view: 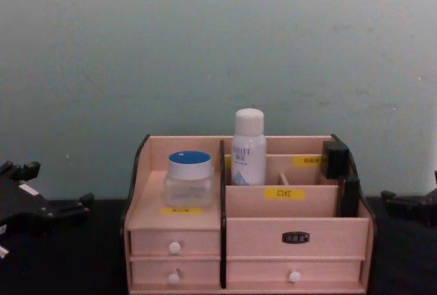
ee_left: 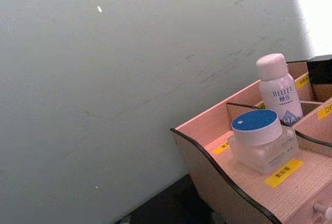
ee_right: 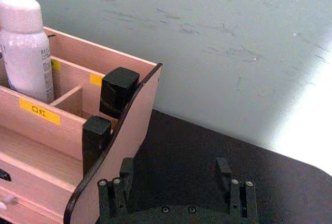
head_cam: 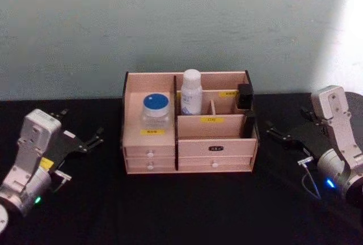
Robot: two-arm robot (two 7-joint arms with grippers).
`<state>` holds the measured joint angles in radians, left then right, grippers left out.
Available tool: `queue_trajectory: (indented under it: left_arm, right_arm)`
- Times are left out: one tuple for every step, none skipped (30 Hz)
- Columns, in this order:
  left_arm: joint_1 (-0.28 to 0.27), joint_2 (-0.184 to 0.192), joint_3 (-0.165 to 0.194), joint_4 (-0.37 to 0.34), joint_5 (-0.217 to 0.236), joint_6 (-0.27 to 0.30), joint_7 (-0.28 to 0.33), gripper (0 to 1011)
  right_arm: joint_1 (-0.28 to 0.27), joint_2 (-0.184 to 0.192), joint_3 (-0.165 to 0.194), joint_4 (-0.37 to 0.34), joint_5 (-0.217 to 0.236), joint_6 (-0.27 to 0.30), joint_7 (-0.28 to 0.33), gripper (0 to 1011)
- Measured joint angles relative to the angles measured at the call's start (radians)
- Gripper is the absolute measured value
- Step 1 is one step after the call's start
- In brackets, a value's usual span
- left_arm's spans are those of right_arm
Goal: Pick up the facial cleanser and watermelon frost from the table and place them into the tiered storage box.
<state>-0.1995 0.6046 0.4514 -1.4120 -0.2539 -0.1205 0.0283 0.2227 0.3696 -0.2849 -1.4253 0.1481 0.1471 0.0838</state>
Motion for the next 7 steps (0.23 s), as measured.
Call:
queue_trajectory:
  left_arm:
    - [0.0,0.0,0.0,0.0,0.0,0.0,0.0,1002]
    - [0.0,0.0,0.0,0.0,0.0,0.0,0.0,1001]
    - [0.0,0.0,0.0,0.0,0.0,0.0,0.0,1001]
    - [0.0,0.0,0.0,0.0,0.0,0.0,0.0,1001]
    - [0.0,0.0,0.0,0.0,0.0,0.0,0.0,1001]
    - [0.0,0.0,0.0,0.0,0.0,0.0,0.0,1001]
    - [0.0,0.0,0.0,0.0,0.0,0.0,0.0,1001]
  right_arm:
    - [0.0,0.0,0.0,0.0,0.0,0.0,0.0,1002]
    - [0.0,0.0,0.0,0.0,0.0,0.0,0.0,1003]
    - [0.0,0.0,0.0,0.0,0.0,0.0,0.0,1002]
    - [0.0,0.0,0.0,0.0,0.0,0.0,0.0,1003]
    - [0.0,0.0,0.0,0.0,0.0,0.0,0.0,1002]
    - [0.0,0.0,0.0,0.0,0.0,0.0,0.0,1002]
    - [0.0,0.0,0.0,0.0,0.0,0.0,0.0,1002]
